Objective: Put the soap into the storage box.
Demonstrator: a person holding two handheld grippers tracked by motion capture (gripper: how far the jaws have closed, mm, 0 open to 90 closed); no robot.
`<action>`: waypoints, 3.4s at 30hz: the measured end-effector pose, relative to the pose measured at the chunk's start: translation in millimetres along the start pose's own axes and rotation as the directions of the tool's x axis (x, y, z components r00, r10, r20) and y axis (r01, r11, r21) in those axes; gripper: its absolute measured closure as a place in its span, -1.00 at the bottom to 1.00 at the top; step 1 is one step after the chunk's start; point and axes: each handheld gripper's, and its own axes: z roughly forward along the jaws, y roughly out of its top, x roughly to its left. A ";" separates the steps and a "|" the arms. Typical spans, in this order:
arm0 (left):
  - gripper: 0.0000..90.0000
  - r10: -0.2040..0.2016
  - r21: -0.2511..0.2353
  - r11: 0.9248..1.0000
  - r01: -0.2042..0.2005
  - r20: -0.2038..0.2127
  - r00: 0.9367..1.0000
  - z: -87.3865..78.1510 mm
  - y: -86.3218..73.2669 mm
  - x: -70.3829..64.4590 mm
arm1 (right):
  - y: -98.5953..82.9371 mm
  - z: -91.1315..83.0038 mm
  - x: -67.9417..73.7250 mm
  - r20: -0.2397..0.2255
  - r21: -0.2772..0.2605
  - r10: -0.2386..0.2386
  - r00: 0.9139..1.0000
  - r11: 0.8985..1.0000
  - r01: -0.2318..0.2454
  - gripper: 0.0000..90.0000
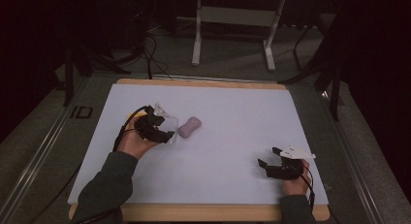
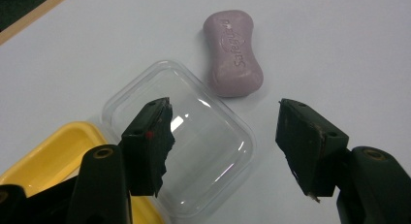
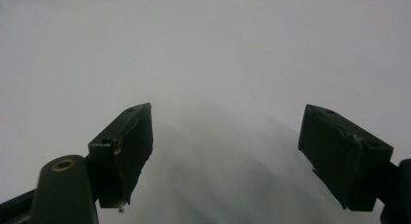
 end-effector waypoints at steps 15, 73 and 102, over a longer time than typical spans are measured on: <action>-0.16 0.024 0.059 0.998 -0.025 0.008 1.000 11.8 11.4 6.4 | 0.0 0.1 0.0 -0.001 0.001 -0.001 1.000 1.000 0.001 -0.56; -0.22 0.038 0.175 0.984 -0.045 0.039 0.999 67.4 51.8 5.7 | 0.0 0.0 -0.4 -0.004 0.000 0.003 1.000 1.000 -0.003 -0.56; -0.29 -0.008 0.242 0.970 -0.016 0.098 0.995 101.7 66.5 6.5 | 0.0 0.0 -1.1 -0.007 -0.002 0.008 1.000 1.000 -0.008 -0.57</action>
